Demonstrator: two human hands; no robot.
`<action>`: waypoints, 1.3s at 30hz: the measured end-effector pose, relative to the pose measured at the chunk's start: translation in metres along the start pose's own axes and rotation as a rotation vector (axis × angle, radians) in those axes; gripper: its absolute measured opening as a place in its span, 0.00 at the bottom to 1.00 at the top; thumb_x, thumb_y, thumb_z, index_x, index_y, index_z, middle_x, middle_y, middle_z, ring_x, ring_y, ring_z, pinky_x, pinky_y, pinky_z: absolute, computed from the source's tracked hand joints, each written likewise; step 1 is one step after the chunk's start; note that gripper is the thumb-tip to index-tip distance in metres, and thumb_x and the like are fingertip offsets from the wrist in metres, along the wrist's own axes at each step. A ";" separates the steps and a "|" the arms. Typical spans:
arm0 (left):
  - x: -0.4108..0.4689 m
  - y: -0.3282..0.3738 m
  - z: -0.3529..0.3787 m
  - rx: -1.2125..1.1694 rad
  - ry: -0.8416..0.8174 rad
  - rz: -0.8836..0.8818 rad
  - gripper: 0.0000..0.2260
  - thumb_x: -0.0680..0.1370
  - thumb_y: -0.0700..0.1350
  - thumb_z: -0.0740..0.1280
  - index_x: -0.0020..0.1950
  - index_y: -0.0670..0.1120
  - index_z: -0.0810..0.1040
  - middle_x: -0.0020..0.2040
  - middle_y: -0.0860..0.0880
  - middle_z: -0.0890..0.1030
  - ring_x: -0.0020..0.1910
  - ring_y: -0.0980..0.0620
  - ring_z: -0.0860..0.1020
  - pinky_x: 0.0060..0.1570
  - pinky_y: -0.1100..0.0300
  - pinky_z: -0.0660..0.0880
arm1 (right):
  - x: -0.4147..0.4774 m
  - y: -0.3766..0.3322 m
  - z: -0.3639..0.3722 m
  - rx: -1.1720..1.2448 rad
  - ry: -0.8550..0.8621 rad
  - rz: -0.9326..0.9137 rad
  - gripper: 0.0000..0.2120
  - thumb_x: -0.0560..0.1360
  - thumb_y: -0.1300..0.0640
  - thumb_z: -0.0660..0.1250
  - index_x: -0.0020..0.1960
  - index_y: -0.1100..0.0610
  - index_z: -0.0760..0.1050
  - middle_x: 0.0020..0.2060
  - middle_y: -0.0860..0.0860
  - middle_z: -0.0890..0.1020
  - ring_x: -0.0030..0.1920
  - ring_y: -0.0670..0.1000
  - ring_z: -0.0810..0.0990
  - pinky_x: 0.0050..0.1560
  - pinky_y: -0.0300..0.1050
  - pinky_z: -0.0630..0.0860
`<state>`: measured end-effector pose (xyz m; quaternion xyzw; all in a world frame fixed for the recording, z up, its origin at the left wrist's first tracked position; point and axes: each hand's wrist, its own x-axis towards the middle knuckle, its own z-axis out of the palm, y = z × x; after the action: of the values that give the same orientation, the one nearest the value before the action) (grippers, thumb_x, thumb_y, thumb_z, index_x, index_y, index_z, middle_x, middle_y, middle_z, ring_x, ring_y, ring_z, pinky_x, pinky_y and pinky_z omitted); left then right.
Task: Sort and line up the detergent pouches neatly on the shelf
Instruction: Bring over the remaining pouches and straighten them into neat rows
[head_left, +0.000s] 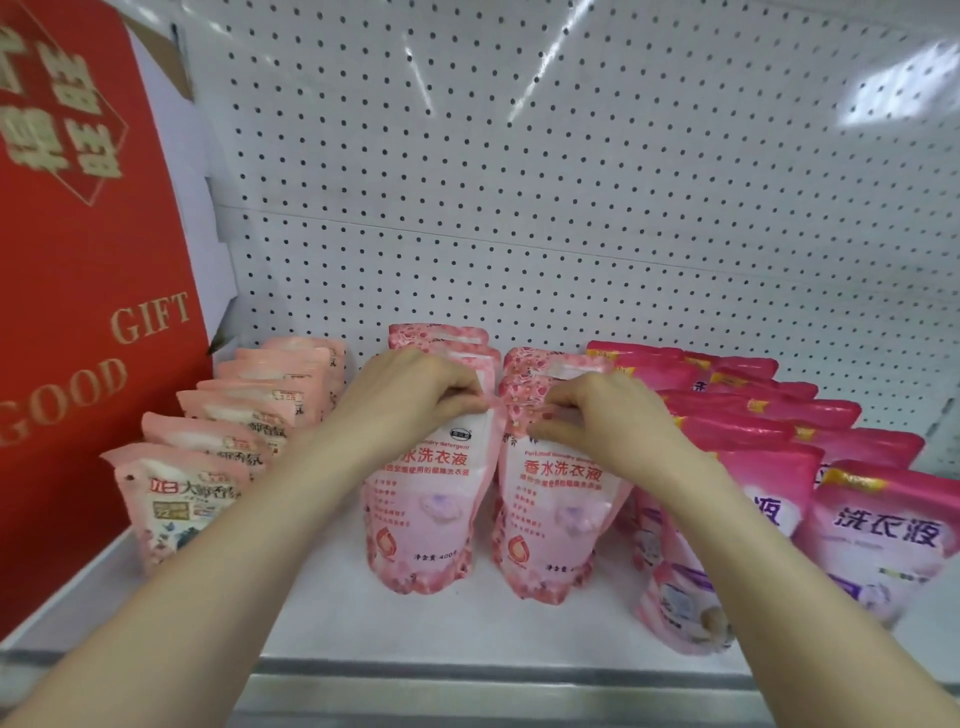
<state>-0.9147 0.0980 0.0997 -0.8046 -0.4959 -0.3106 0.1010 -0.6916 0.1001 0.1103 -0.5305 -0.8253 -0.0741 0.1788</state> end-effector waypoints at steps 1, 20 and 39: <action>-0.002 0.002 0.001 0.016 0.015 -0.001 0.13 0.76 0.62 0.65 0.44 0.55 0.83 0.24 0.60 0.70 0.27 0.63 0.69 0.29 0.63 0.63 | -0.004 0.001 0.000 -0.021 0.002 0.001 0.19 0.74 0.44 0.71 0.32 0.51 0.69 0.27 0.45 0.71 0.32 0.50 0.73 0.30 0.44 0.64; -0.165 -0.059 -0.063 0.215 0.201 -0.432 0.15 0.78 0.48 0.65 0.64 0.49 0.77 0.63 0.50 0.77 0.64 0.48 0.71 0.62 0.54 0.66 | 0.027 -0.145 0.016 0.122 0.218 -0.301 0.13 0.79 0.55 0.65 0.62 0.49 0.80 0.56 0.49 0.85 0.57 0.54 0.81 0.54 0.49 0.77; -0.162 -0.090 -0.066 0.251 0.177 -0.470 0.06 0.78 0.51 0.65 0.52 0.52 0.79 0.46 0.56 0.76 0.47 0.49 0.76 0.40 0.54 0.73 | 0.091 -0.212 0.049 0.175 -0.110 -0.355 0.07 0.76 0.52 0.70 0.51 0.52 0.85 0.47 0.52 0.85 0.50 0.54 0.82 0.53 0.50 0.79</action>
<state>-1.0693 -0.0084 0.0410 -0.6183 -0.6928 -0.3307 0.1682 -0.9276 0.1022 0.1132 -0.3621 -0.9178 -0.0032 0.1630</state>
